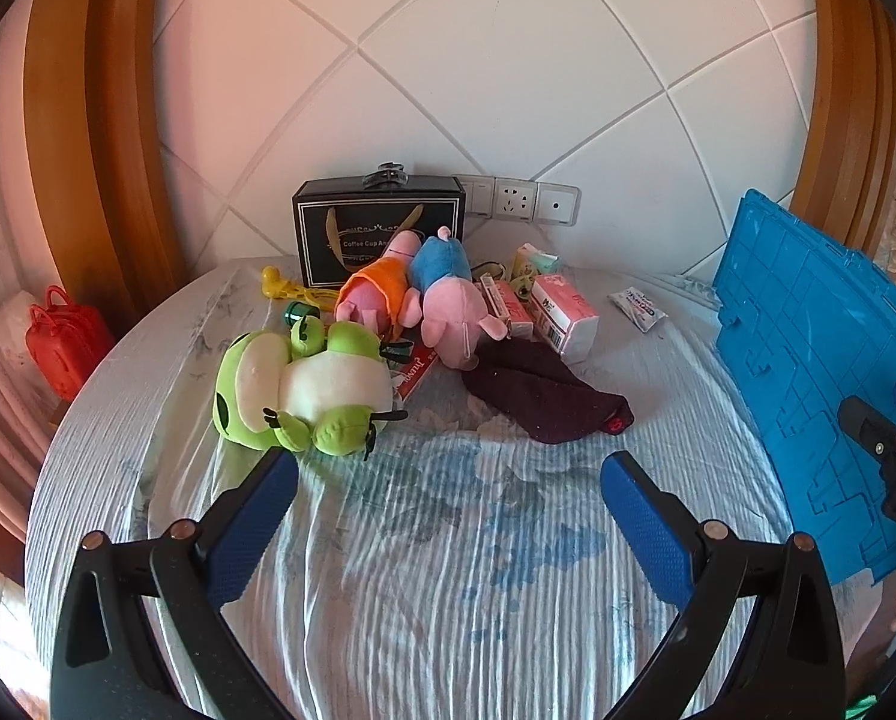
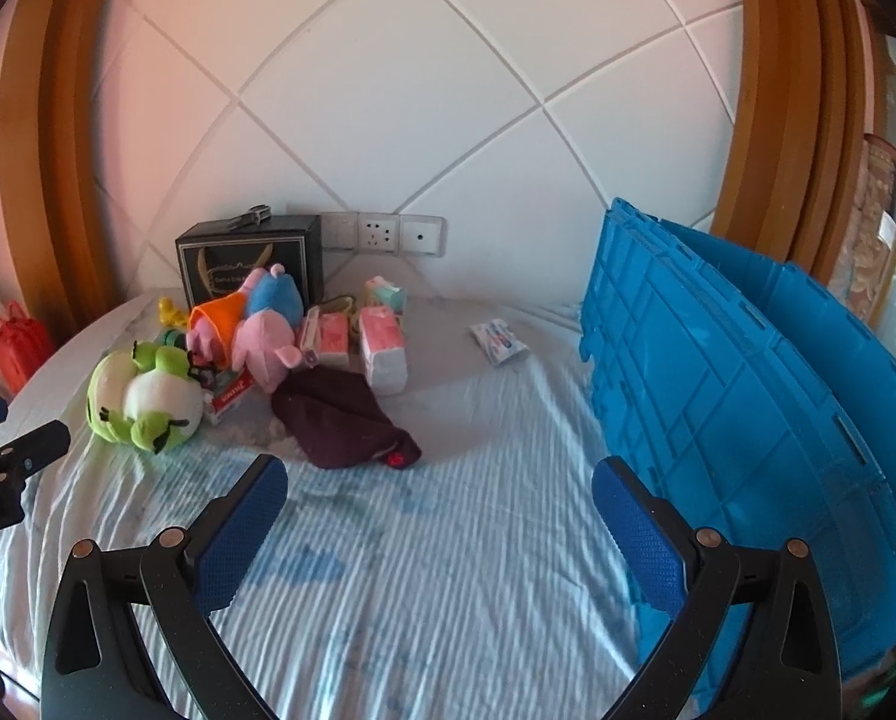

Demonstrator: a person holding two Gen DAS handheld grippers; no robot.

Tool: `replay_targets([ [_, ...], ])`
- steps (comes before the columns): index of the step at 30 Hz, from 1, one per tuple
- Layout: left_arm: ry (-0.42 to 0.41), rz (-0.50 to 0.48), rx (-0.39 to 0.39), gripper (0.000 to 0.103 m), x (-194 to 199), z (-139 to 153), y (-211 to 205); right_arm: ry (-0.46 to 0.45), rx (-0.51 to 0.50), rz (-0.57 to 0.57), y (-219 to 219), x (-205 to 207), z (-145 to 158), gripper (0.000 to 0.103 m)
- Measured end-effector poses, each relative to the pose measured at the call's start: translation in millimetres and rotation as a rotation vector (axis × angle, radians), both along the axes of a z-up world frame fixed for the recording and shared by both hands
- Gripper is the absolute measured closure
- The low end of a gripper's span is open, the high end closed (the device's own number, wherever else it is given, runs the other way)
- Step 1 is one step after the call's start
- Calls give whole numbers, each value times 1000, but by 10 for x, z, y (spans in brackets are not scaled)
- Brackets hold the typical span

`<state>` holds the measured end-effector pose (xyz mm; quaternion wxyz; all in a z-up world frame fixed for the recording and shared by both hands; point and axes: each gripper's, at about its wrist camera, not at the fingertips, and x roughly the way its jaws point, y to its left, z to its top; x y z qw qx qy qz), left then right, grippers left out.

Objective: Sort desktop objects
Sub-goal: 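Move both tools toward the pile of items on the bed, then grasp the maroon cloth with the left tool while the right tool grasps the pink tissue pack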

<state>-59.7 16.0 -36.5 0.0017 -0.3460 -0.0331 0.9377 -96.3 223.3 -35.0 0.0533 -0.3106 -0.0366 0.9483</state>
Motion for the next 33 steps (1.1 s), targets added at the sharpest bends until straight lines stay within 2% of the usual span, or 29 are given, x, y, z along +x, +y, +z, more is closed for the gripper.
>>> replay_targets([
  [10,-98,41,-54,1,-584,-319,84,-70,-9,22,183,-597,-251,0],
  [13,-149,33,-58,1,-841,-477,107,-88,-8,31,245,-852,-357,0],
  [18,-253,9,-13,1,-1391,-874,138,-153,-99,48,473,-1371,-653,0],
  [24,-294,9,40,1,-1992,-1228,336,-282,-59,23,647,-1921,-1171,0],
  [33,-413,3,53,1,-2832,-1829,845,-333,-52,-9,846,-2343,-1603,0],
])
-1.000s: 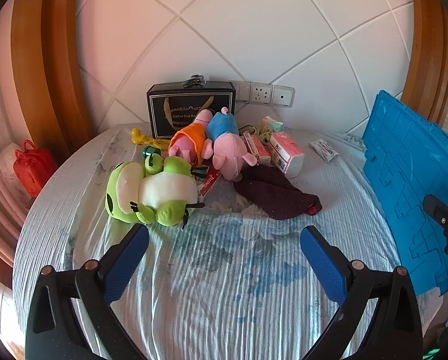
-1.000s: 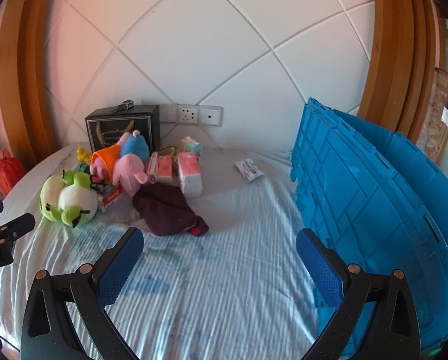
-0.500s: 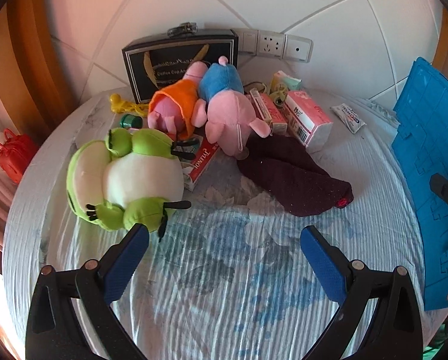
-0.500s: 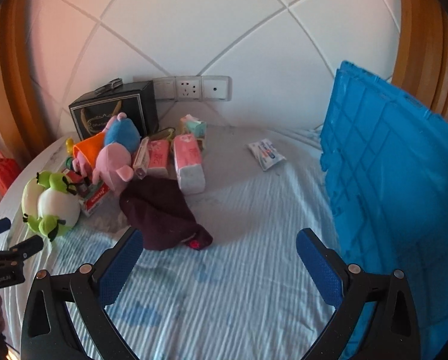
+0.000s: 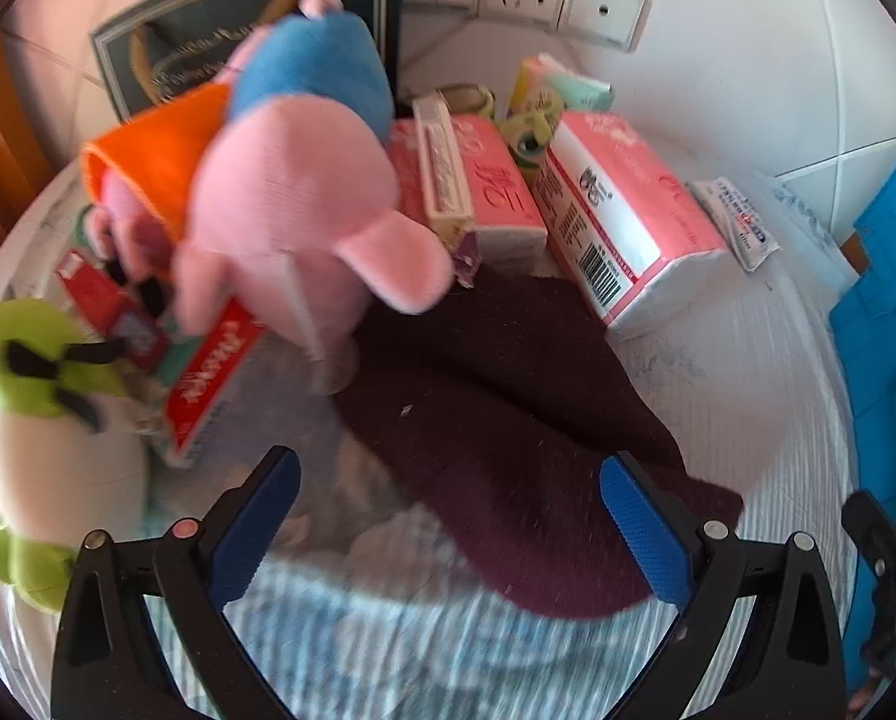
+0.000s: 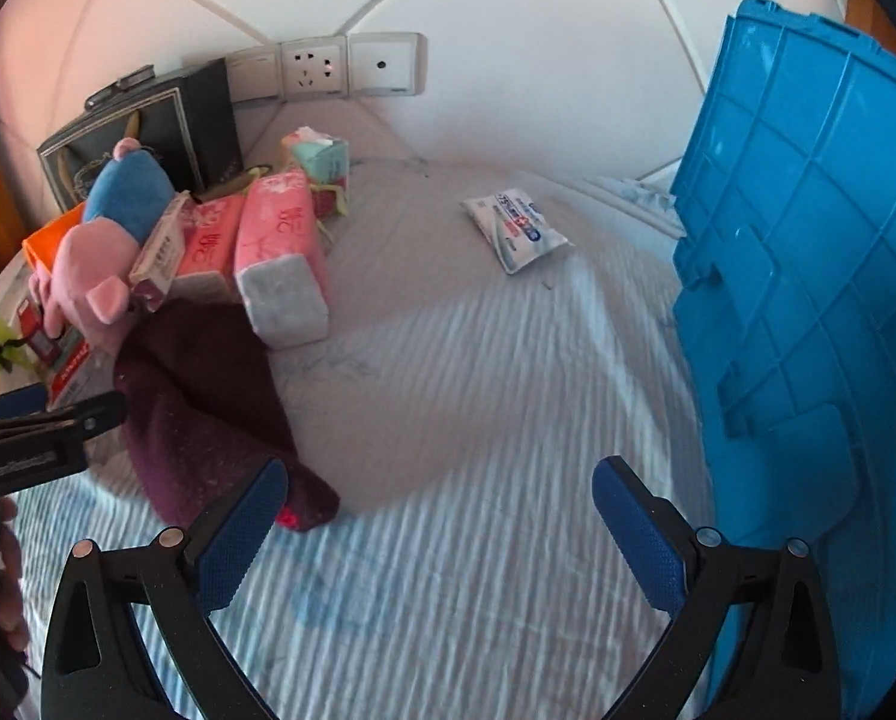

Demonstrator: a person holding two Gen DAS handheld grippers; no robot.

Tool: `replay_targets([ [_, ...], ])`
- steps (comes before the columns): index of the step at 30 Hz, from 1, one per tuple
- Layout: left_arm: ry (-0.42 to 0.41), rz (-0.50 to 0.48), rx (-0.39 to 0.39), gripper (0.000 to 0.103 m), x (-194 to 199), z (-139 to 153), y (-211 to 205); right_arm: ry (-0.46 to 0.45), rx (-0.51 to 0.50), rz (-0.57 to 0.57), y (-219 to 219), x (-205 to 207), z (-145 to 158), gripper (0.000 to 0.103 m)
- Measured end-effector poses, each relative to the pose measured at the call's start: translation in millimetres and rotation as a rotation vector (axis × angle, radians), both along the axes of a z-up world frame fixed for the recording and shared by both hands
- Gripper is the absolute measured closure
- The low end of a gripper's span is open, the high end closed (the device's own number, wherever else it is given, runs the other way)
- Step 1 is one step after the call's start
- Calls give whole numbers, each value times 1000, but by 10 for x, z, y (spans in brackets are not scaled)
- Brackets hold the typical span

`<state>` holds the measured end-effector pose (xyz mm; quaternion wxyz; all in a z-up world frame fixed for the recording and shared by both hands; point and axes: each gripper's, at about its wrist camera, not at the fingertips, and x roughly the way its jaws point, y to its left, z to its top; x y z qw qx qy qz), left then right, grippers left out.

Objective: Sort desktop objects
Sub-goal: 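Grasp the maroon cloth with the left tool while the right tool grasps the pink tissue pack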

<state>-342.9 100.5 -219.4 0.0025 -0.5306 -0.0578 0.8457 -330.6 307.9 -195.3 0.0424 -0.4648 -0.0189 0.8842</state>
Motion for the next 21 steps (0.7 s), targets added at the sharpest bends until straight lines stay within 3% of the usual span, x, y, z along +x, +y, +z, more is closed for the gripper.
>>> replay_targets([
  [2,-32,-12,12,5,-105,-145,68,-11,-6,2,27,-50,-68,0],
  [4,-71,-36,30,17,-174,-287,122,-25,-16,1,44,-93,-137,0],
  [5,-56,-44,4,20,-170,-299,143,-27,-21,0,47,-115,-165,0],
  [7,-17,-80,-48,41,-125,-257,164,-30,-38,0,35,-177,-221,0],
  [9,8,-87,-37,72,-69,-189,69,-37,-62,12,-10,-242,-275,0],
  [12,49,-57,-33,89,-10,-44,-168,-39,-95,51,-121,-352,-319,0],
  [15,99,-19,-125,91,5,48,-332,-28,-147,105,-282,-506,-328,0],
  [21,91,-46,-86,91,-50,27,-430,-27,-225,120,-499,-1012,-399,0],
])
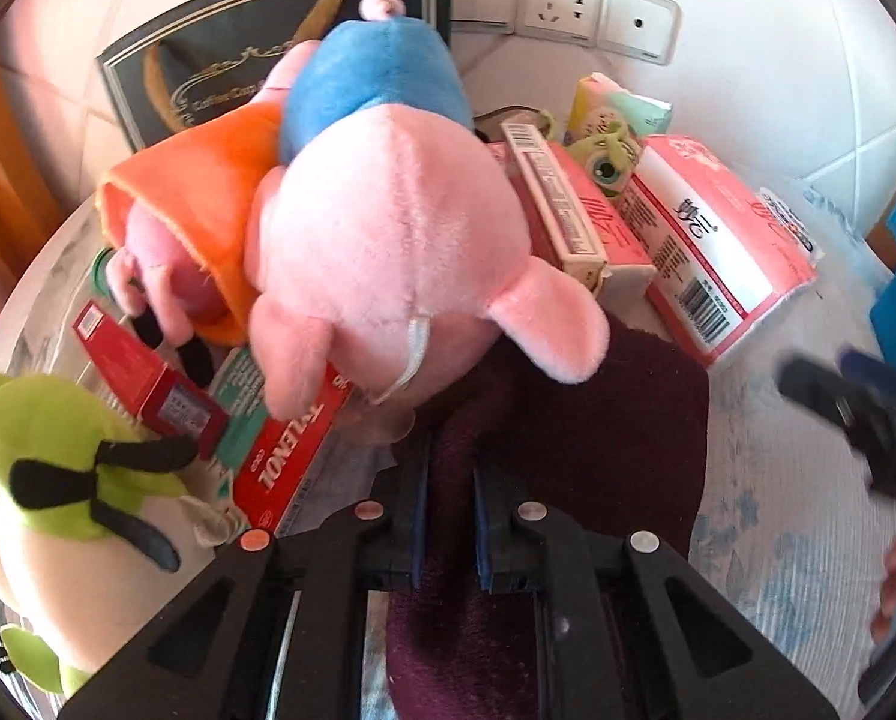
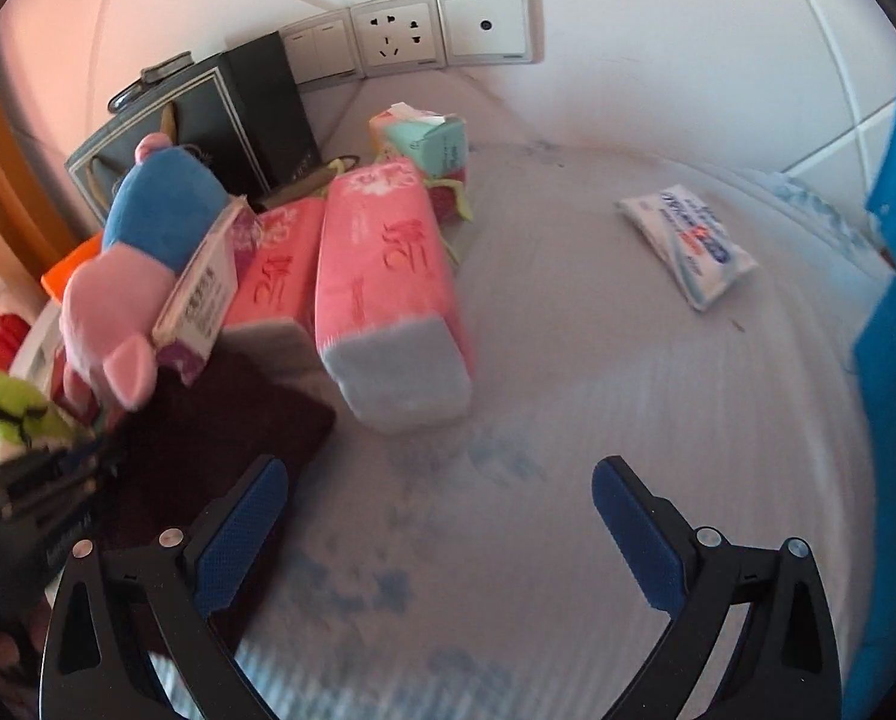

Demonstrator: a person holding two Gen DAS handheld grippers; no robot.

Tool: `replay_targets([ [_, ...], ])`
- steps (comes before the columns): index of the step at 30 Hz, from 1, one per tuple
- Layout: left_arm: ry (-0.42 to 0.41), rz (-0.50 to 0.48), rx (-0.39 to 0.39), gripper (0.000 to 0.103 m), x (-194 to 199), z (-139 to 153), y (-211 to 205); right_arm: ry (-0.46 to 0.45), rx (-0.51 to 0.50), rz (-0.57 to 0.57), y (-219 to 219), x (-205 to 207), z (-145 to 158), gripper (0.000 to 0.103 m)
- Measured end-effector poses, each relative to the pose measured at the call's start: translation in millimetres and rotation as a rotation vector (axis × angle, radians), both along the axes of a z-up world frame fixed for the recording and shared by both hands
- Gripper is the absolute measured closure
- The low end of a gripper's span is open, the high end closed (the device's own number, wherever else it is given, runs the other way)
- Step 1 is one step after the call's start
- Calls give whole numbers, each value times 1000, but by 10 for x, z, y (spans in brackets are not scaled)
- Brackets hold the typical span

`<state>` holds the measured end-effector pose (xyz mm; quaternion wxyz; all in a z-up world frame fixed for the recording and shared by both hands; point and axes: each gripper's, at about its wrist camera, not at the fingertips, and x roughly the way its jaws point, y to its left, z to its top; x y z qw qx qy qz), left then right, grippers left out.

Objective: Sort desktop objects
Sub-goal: 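Grasp the maroon cloth with the left tool while the right tool grasps the pink tissue pack, then carry the cloth and tissue pack into the blue crate and open both tools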

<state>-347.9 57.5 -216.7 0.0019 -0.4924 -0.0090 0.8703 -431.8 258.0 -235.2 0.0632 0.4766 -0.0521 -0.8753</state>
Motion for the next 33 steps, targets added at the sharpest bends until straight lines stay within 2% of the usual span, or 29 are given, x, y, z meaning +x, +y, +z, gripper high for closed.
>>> replay_targets([
  [5,-15,-28,13,91,-56,-42,62,26,-7,9,-114,-318,-76,0],
  [6,-13,-27,17,92,-49,-28,65,24,0,17,-140,-371,-99,6],
  [7,-12,-27,23,93,-32,-10,64,18,7,20,-158,-409,-117,34],
  [8,-10,-27,26,93,-5,14,65,17,1,22,-162,-419,-124,49],
  [9,-6,-28,28,93,36,48,67,20,-9,22,-166,-408,-110,52],
  [11,3,-29,33,94,132,131,68,20,29,27,-198,-357,-83,53],
  [14,26,-24,58,94,355,322,15,30,33,36,-201,-140,29,54],
  [19,86,-50,79,94,880,766,-21,63,56,46,-251,427,380,56],
  [21,129,-60,78,94,1078,898,-75,76,51,45,-254,647,532,56],
  [22,152,-64,75,94,1094,930,118,87,59,45,-266,757,605,56],
  [26,253,-79,58,94,1423,1358,102,146,73,45,-299,1225,1006,56],
  [33,445,-116,61,94,2064,2144,221,312,76,0,-195,2182,1791,56],
])
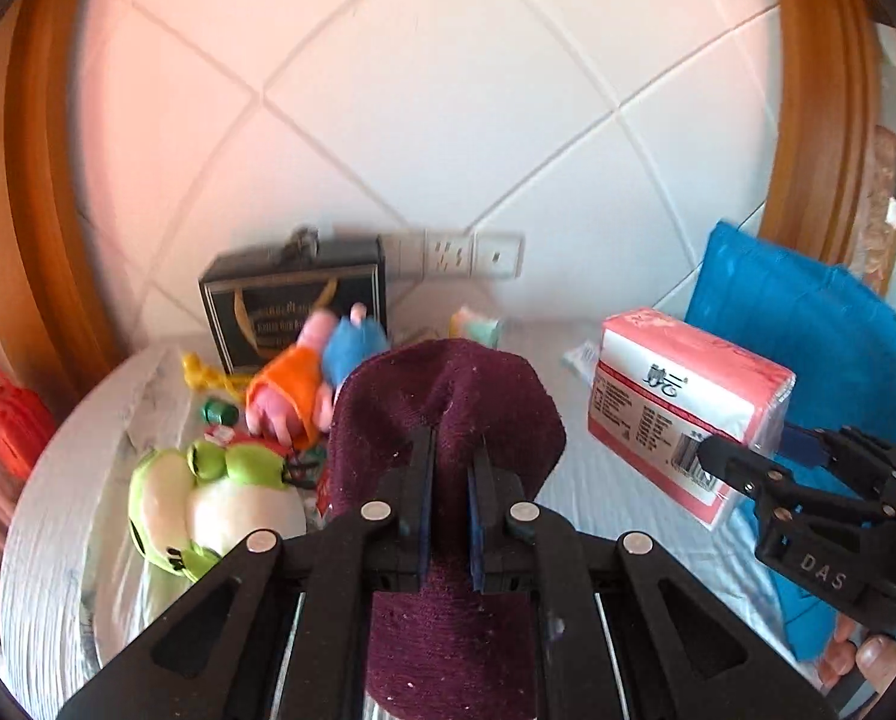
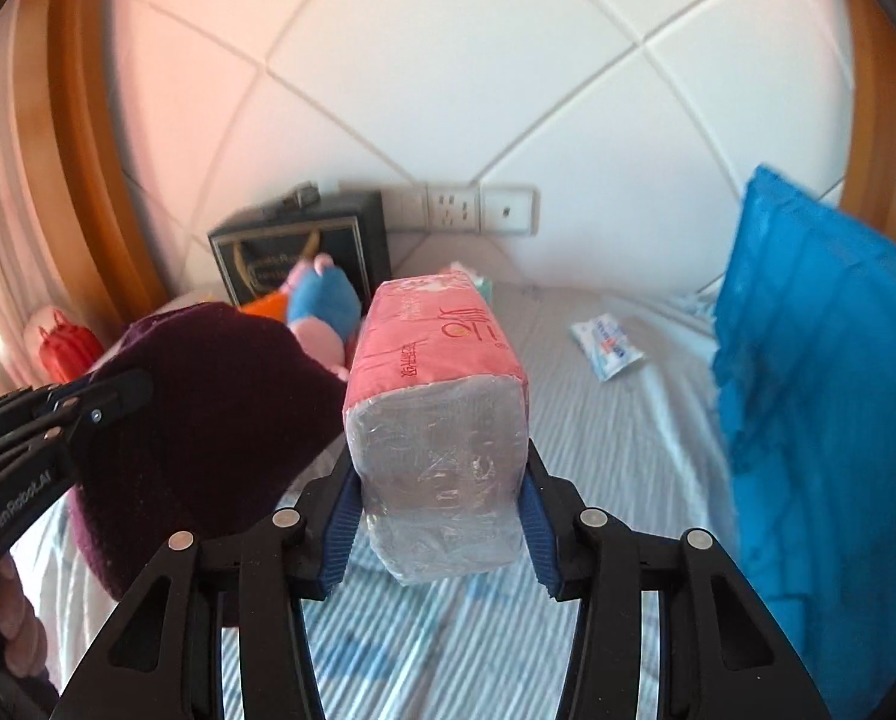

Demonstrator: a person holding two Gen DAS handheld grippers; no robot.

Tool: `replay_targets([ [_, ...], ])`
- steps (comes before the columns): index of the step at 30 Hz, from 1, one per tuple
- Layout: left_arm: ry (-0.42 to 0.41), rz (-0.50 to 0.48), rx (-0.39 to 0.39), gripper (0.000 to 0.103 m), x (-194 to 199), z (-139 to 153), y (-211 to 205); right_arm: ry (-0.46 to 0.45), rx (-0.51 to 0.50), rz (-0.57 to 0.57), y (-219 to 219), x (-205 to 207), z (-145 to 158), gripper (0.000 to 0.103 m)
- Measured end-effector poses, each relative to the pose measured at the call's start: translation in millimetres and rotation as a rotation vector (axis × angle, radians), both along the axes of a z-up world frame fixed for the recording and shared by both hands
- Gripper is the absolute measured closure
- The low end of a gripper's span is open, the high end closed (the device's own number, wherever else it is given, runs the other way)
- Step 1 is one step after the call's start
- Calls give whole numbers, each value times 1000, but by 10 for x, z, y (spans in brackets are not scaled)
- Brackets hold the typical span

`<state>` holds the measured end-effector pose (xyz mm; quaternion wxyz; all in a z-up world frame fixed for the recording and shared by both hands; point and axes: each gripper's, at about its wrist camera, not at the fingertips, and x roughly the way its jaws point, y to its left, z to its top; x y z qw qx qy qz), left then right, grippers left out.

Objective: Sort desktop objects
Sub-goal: 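Carry the cloth and tissue pack into the blue crate and open both tools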

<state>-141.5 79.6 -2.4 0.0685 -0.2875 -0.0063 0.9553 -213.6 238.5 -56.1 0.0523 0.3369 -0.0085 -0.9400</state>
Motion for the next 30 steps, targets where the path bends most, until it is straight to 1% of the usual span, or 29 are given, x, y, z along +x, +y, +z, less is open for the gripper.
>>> replay_targets([
  [4,93,-37,-1,94,308,370,203,110,22,-55,148,511,450,56],
  [8,166,-99,20,94,531,694,530,207,36,-138,456,1008,849,56],
  [10,203,-147,31,94,640,861,770,258,47,-187,664,1285,1041,56],
  [15,289,-262,75,94,864,1271,1464,352,78,-320,1237,1886,1373,56],
  [19,342,-343,113,94,1044,1528,2035,389,106,-447,1797,2287,1537,56],
  [21,345,-378,135,94,1087,1586,2313,396,128,-510,2082,2474,1563,56],
  [24,313,-441,148,94,1139,1592,2766,379,163,-595,2469,2648,1531,56],
  [26,271,-482,141,94,1190,1546,3094,358,189,-638,2718,2685,1482,56],
  [28,203,-514,113,94,1171,1410,3407,340,205,-664,2936,2774,1434,56],
  [30,117,-526,71,94,1099,1233,3669,314,201,-682,3151,2817,1355,56],
])
